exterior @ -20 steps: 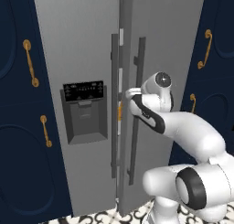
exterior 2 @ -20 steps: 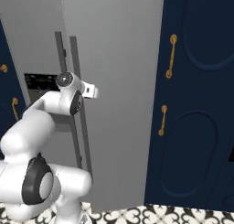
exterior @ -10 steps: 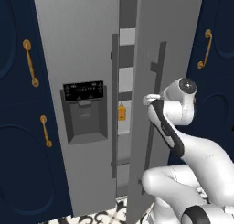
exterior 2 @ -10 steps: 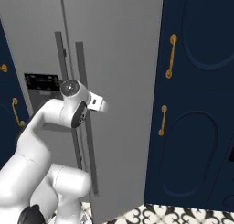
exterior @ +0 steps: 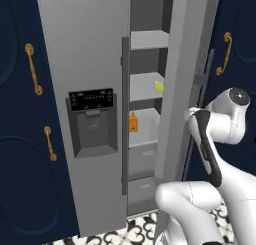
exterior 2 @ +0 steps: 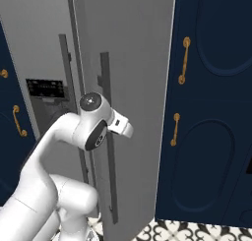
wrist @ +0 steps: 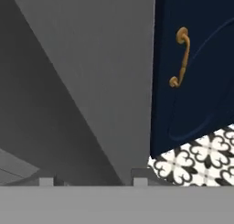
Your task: Grab a lemon wedge from the fridge and one ice cube from the ice bowl, and put them in the glass of lemonade.
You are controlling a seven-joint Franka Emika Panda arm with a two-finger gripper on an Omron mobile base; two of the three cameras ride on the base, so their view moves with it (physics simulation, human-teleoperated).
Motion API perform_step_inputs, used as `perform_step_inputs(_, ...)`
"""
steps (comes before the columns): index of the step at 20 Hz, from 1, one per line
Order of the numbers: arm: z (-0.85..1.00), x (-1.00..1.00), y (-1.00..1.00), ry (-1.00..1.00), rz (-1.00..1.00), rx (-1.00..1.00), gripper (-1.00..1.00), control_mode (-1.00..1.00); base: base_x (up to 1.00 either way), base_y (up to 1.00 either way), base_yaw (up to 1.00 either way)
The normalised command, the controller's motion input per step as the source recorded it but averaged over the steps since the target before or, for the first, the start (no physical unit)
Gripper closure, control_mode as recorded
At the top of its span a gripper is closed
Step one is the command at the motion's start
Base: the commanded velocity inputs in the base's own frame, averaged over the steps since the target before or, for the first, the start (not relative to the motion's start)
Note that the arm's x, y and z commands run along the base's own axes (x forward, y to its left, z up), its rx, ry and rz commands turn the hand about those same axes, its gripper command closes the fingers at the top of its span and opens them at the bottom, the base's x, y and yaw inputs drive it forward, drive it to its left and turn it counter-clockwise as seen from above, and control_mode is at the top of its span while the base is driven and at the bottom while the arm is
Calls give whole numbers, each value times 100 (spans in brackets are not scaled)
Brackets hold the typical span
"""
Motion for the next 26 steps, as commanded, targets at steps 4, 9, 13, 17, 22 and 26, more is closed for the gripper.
perform_step_inputs(4,67,-94,-29,0,0,10,-100,-100,0,0,0)
perform_step_inputs(9,100,-92,8,0,0,1,-100,-100,0,0,0)
perform_step_inputs(13,99,-64,44,1,0,-2,-100,-100,0,0,0)
perform_step_inputs(17,77,-26,98,1,-7,-15,-100,-100,0,0,0)
perform_step_inputs(22,47,2,100,3,-15,-33,-100,-100,0,0,0)
perform_step_inputs(26,4,69,100,8,-18,-40,-100,-100,0,0,0)
